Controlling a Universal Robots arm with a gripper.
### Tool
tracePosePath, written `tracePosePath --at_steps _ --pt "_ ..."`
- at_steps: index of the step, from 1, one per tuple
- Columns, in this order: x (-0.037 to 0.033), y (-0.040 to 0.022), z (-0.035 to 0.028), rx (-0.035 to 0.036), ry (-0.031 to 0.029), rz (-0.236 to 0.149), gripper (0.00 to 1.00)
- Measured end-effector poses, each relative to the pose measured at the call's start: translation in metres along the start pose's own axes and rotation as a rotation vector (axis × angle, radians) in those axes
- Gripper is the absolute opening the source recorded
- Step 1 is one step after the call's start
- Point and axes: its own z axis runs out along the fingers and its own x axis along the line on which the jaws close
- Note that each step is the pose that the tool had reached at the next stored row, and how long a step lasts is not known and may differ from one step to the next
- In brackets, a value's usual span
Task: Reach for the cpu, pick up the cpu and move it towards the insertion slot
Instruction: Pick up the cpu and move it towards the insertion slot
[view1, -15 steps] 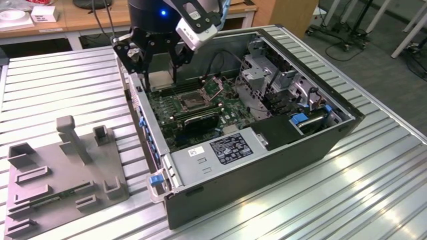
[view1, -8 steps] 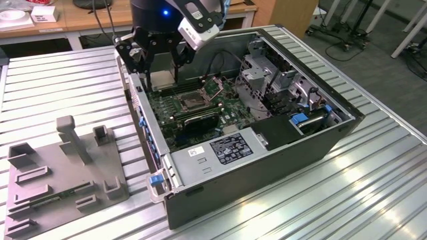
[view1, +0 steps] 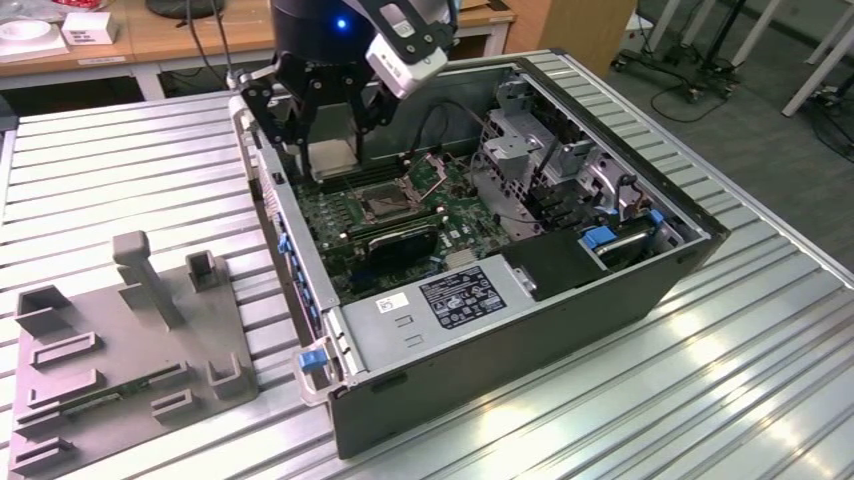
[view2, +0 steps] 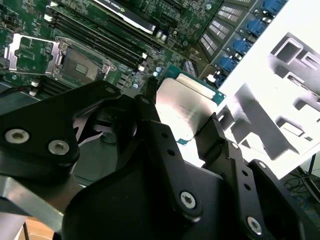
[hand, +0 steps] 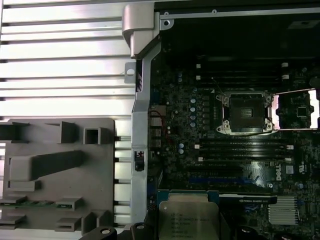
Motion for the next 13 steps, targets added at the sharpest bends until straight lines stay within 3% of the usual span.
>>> tracePosePath --at_steps 13 --pt "-0.0058 0.0001 0.0000 0.0000 0.0000 0.000 0.55"
